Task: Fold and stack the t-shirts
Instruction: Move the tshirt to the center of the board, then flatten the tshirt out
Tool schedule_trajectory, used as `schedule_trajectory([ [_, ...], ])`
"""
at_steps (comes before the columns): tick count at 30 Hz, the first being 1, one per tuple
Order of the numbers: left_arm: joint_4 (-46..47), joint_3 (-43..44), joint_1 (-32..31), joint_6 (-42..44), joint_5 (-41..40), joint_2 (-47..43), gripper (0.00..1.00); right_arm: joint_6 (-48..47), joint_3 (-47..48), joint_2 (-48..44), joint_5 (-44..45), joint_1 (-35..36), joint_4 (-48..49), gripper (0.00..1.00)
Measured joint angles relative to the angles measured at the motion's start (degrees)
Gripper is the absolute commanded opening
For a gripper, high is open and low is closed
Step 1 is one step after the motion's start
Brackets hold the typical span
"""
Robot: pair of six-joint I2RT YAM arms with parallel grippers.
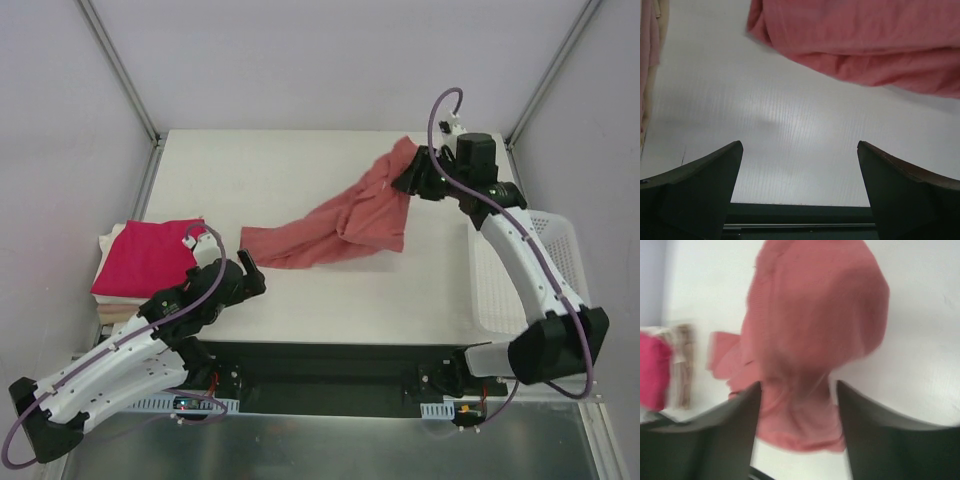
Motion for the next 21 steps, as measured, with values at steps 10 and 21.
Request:
schedule_trajectory([
  [10,1.5,0.5,5.0,-2.3,0.7,11.2,0.88,-5.7,-8.5,4.8,14.1,-2.8,-10.3,0.97],
  [21,16.3,5.6,17.6,3.5,18.1,30.9,0.70,-6.6,-17.0,-5.7,27.8,7.9,-11.0,0.97],
])
